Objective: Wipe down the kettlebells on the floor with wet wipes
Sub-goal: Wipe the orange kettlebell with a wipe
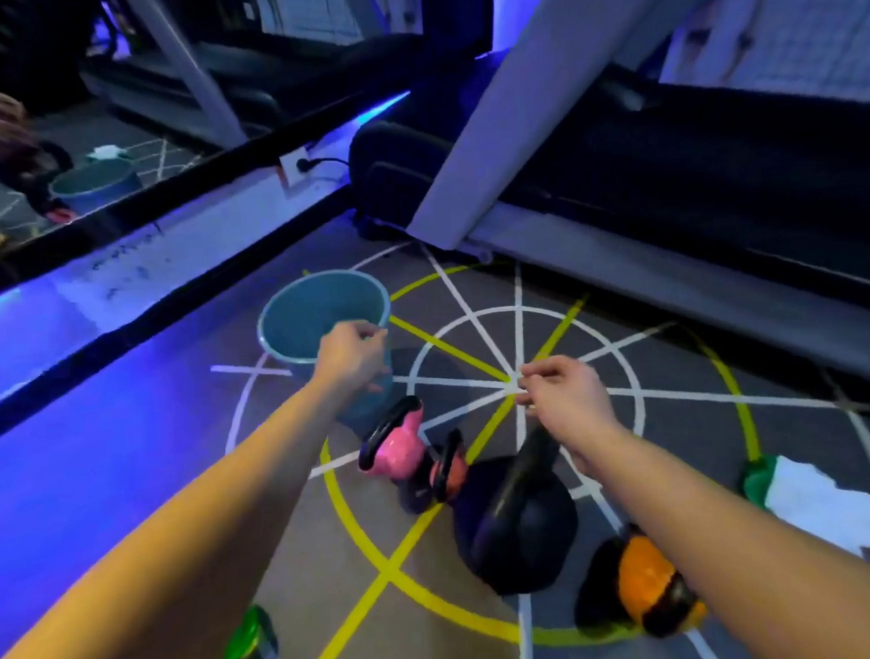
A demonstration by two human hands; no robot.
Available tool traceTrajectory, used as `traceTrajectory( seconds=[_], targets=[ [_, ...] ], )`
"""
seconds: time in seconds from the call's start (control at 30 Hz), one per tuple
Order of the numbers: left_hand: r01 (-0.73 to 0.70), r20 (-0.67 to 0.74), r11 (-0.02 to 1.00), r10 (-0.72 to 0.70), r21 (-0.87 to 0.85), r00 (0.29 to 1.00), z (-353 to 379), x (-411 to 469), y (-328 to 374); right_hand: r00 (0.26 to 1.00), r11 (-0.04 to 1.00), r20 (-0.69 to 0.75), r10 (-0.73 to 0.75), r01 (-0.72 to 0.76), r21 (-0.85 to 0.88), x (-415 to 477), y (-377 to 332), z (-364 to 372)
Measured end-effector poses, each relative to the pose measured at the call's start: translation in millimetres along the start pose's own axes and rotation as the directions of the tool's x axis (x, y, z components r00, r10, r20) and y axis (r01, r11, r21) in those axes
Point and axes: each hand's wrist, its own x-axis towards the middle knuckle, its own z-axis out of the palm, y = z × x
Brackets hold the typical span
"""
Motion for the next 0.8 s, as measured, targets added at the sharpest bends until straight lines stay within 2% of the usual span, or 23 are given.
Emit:
traceTrajectory(
  seconds=[0.1, 0.17, 0.23, 0.33, 0.43, 0.53, 0.7, 0.8],
  targets=[
    [-0.263, 0.258, 0.954, 0.22, 0.146, 0.941, 41, -31, 50, 0.983, 1.0, -0.183, 0.015, -0.011, 0.021, 12, 45, -50],
    [-0.501, 0.339, 0.849, 0.427, 0.169, 0.838, 71, -57, 96, 0.952, 0.999, -0.305, 0.032, -0.032, 0.005, -1, 56, -90],
    [-0.651, 0.398, 0.754, 0.574, 0.083, 0.716, 103, -91, 140, 0.907, 0.998, -0.417, 0.062, -0.064, 0.008, -21, 60, -130],
    [-0.703, 0.442, 0.711, 0.626, 0.014, 0.643, 159, -138, 176, 0.847, 0.989, -0.515, 0.136, -0.147, 0.02, -37, 90, -191],
    [-0.715, 0.544, 0.697, 0.584, 0.044, 0.603, 226, -175, 171, 0.787, 0.98, -0.592, 0.173, -0.2, 0.022, -46, 128, -242],
    [-0.691, 0.593, 0.72, 0.531, 0.06, 0.605, 291, -208, 152, 0.777, 0.967, -0.601, 0.188, -0.254, -0.025, -48, 168, -275],
    [-0.52, 0.575, 0.853, 0.4, 0.053, 0.714, 381, -223, 111, 0.782, 0.92, -0.579, 0.232, -0.37, -0.131, -23, 246, -311],
    [-0.438, 0.594, 0.891, 0.287, 0.124, 0.752, 430, -214, 93, 0.784, 0.873, -0.57, 0.248, -0.436, -0.22, 10, 291, -328]
  ],
)
